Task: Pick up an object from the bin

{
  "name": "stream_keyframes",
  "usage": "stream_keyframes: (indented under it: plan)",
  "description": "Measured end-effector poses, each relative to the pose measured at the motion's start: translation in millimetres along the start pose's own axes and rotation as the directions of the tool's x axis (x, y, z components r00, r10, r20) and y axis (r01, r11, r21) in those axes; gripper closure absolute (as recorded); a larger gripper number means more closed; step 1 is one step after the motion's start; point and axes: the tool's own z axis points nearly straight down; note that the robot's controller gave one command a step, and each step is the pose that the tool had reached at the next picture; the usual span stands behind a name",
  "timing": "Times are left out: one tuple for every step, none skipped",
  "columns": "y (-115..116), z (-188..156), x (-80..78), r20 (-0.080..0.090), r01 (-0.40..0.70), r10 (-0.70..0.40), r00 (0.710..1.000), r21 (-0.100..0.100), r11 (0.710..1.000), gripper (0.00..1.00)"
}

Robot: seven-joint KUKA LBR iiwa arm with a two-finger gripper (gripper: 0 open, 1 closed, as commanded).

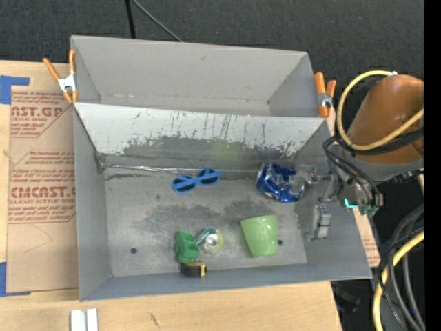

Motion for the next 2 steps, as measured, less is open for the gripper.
stream_keyframes:
  plan:
    - [42.7,131.1,-50.4,0.004,0.451,-0.451,0.892,0.000,0.892,0.00]
    - [103.9,128.9,-37.0,0.006,0.513,-0.513,0.858,0.000,0.858,0.00]
